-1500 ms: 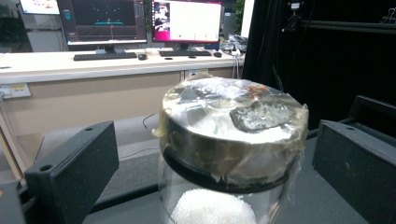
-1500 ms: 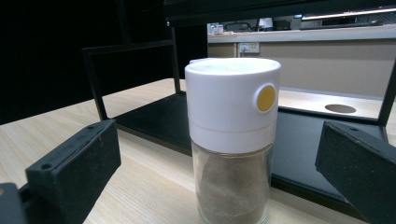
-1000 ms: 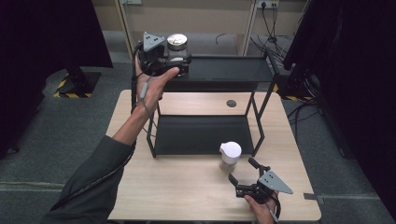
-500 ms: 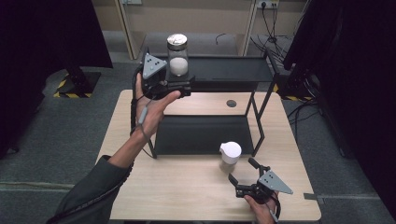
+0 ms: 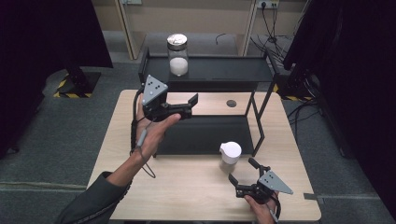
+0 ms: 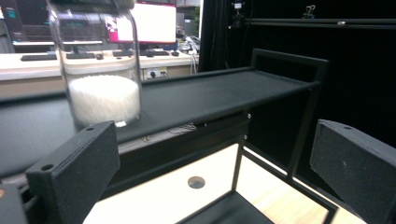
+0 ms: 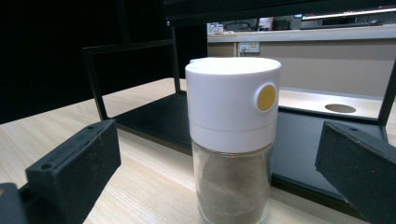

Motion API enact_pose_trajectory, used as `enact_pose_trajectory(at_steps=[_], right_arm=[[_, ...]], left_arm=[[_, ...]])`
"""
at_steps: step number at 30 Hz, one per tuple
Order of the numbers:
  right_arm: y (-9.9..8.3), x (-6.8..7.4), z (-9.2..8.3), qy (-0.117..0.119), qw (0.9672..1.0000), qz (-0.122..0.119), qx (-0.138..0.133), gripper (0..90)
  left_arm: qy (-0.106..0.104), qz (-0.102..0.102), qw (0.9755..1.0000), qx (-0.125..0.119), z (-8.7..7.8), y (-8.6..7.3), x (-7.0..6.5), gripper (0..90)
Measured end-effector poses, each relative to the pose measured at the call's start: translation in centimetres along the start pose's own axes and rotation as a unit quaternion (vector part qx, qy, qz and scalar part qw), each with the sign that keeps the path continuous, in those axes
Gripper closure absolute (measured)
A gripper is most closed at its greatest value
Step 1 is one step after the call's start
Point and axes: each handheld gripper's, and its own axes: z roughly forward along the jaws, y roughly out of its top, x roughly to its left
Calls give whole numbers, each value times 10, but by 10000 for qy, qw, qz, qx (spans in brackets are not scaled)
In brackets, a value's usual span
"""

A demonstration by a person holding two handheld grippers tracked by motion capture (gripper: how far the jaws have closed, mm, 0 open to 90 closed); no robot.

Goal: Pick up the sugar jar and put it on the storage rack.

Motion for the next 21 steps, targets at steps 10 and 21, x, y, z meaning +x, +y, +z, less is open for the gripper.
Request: enact_pose_trajectory(at_steps=[10,21], right_arm=[[0,0,0,-11,10000,11,-8,3],[0,0,0,-8,10000,-3,2,3]], left_arm=[[-305,-167,9994,60,-11,-27,2,6],[-506,-259,9984,74,-22,-50,3,3]])
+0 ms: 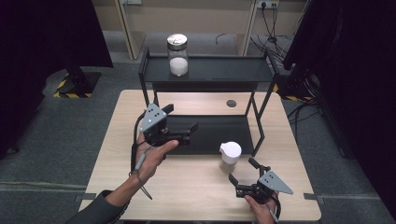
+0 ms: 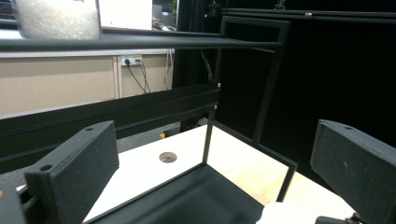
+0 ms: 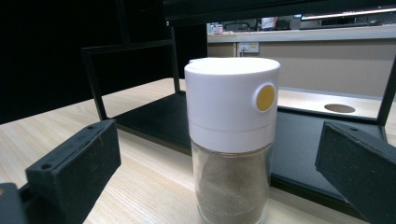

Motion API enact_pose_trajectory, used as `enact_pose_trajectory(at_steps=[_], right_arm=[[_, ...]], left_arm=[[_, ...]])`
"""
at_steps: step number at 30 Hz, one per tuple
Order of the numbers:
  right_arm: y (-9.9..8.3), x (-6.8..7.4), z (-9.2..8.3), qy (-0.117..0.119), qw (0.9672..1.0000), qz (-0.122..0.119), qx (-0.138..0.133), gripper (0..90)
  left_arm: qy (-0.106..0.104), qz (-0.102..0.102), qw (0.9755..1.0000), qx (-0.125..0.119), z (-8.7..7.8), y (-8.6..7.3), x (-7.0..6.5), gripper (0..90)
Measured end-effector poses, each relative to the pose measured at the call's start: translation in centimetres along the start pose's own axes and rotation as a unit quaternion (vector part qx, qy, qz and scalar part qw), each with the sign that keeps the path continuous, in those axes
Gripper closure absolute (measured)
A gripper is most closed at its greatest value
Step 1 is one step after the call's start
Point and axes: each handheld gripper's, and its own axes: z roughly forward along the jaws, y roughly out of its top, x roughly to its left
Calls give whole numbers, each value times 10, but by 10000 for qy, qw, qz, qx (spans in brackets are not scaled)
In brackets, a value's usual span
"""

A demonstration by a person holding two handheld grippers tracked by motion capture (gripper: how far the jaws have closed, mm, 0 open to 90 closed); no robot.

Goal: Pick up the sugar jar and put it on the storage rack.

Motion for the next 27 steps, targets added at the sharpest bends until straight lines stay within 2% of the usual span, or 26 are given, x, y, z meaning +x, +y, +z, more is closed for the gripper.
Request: enact_pose_trajectory(at_steps=[7,13,16,19,27], right_arm=[[0,0,0,-3,10000,-1,-8,3],[0,0,1,1,10000,-4,-5,3],[0,0,0,3,10000,-5,-8,3],[0,0,1,12,10000,-7,-6,3],[-1,0,1,8,10000,-4,-3,3]], left_arm=[[-157,-97,9998,10,-8,-23,3,2],[-310,-210,9992,111,-14,-43,4,2],[-314,-190,9992,124,-18,-52,4,2],[-360,-280,9989,122,-22,-60,6,2],[-281,-303,9991,50,-35,-78,10,2]])
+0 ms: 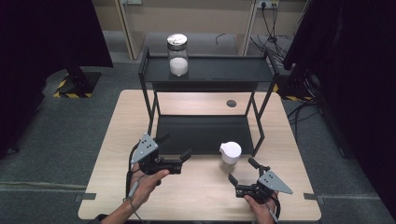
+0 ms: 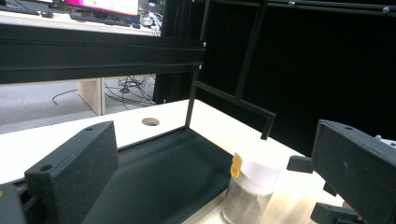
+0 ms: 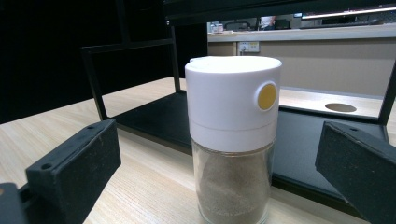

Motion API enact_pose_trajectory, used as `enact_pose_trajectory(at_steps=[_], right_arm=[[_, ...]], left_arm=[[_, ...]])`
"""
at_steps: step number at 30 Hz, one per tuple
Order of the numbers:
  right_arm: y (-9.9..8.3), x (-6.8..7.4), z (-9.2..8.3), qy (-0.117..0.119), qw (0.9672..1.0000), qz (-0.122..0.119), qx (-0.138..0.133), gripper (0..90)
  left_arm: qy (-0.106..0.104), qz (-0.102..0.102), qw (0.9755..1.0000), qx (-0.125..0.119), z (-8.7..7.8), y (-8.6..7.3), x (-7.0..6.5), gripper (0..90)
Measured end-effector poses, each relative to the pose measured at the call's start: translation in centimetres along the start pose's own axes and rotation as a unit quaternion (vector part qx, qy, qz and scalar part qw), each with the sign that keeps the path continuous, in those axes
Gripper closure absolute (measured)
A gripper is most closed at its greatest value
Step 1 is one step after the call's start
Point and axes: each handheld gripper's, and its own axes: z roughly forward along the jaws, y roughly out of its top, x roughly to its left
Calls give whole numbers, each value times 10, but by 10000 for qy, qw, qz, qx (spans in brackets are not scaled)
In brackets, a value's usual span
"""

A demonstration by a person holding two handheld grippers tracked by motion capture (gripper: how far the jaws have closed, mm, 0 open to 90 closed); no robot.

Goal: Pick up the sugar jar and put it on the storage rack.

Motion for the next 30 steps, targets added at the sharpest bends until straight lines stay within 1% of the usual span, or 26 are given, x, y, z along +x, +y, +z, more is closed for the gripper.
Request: enact_pose_trajectory(at_steps=[4,10,12,14,16,18,19,20,21,23,25,27,30], right_arm=[[0,0,0,-3,10000,-8,0,3],[0,0,0,-3,10000,-6,-9,3],[0,0,-1,0,10000,-7,-10,3],[0,0,0,1,10000,-6,-7,3],[0,0,0,1,10000,-9,-10,3],[0,1,0,3,10000,-4,-9,3],[0,1,0,10,10000,-17,0,3],[0,1,0,18,10000,-28,-4,3],[0,1,-1,22,10000,-37,-14,3],[0,1,-1,26,10000,-45,-21,3],[1,1,-1,31,10000,-41,-17,3],[1,1,-1,40,10000,-63,-15,3],[1,1,-1,36,10000,-61,-12,3]], left_arm=[[-6,14,10000,31,0,-10,0,2],[-77,22,9999,123,1,-28,-2,2],[-117,-6,9998,154,0,-33,-1,2],[-127,-21,9998,136,-1,-39,0,2],[-95,-2,9999,130,-3,-43,0,2],[-122,-7,9998,157,-3,-45,1,2],[-124,-7,9999,119,-5,-49,1,2],[-135,39,9998,108,-6,-51,1,2],[-132,133,9998,103,-7,-55,0,2],[-82,223,9997,113,-7,-60,-1,2],[-102,196,9996,149,-7,-63,1,2],[-150,140,9997,117,-6,-66,3,2],[-192,210,9995,127,-6,-70,3,2]])
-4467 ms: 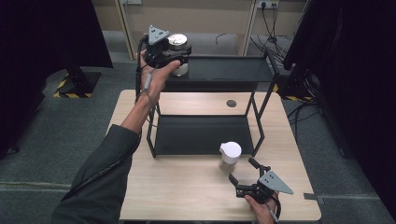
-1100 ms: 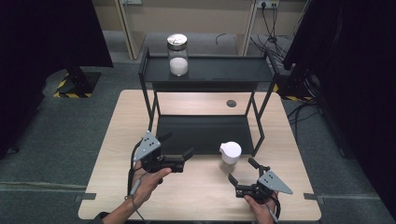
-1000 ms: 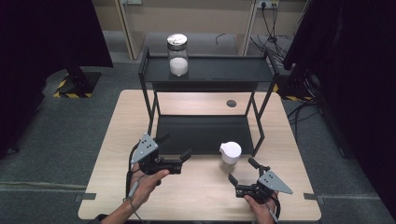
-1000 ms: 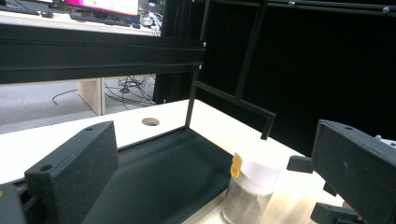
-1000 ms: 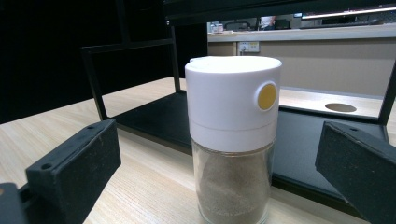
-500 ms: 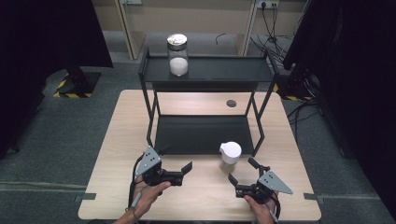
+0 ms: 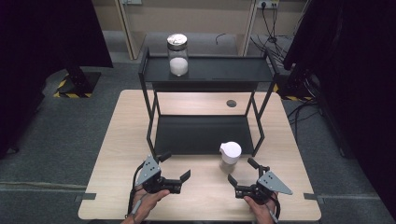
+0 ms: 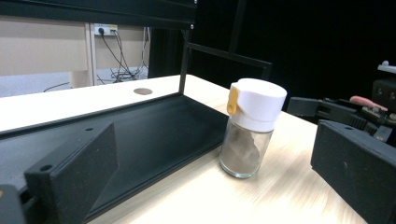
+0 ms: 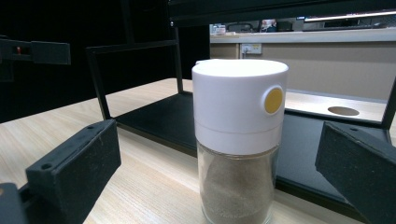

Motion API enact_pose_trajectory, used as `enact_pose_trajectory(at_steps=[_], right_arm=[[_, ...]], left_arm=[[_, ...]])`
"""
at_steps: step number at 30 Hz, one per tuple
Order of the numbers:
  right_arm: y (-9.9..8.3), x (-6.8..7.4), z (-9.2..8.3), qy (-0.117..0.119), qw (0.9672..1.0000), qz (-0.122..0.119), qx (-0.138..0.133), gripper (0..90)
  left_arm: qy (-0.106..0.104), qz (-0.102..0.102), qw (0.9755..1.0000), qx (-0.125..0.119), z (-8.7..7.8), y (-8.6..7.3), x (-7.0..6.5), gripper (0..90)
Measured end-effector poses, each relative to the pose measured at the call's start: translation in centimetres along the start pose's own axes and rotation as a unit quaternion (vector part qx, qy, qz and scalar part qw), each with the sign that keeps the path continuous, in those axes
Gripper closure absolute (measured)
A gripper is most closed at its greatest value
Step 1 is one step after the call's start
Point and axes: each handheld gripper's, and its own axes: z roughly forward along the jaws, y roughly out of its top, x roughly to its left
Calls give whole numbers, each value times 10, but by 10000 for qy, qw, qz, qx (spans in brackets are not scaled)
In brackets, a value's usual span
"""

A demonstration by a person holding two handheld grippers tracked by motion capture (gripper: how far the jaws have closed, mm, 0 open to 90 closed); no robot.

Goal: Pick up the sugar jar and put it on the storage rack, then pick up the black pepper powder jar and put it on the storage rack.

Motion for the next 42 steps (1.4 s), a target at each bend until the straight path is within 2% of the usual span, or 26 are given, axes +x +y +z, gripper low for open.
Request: enact_pose_trajectory(at_steps=[10,12,18,22,42], right_arm=[[0,0,0,19,10000,-6,-2,3],[0,-1,0,16,10000,0,-1,3],[-1,-1,0,14,10000,25,-1,3],[-1,-1,0,18,10000,30,-2,3],[0,-1,0,23,10000,24,0,3]], left_arm=[[-69,53,9999,100,2,-19,7,2],[-63,144,9998,99,2,-23,7,3],[-40,128,9999,104,0,-32,8,4],[-25,74,9999,153,-1,-33,9,3],[-11,105,9999,104,-2,-37,10,3]])
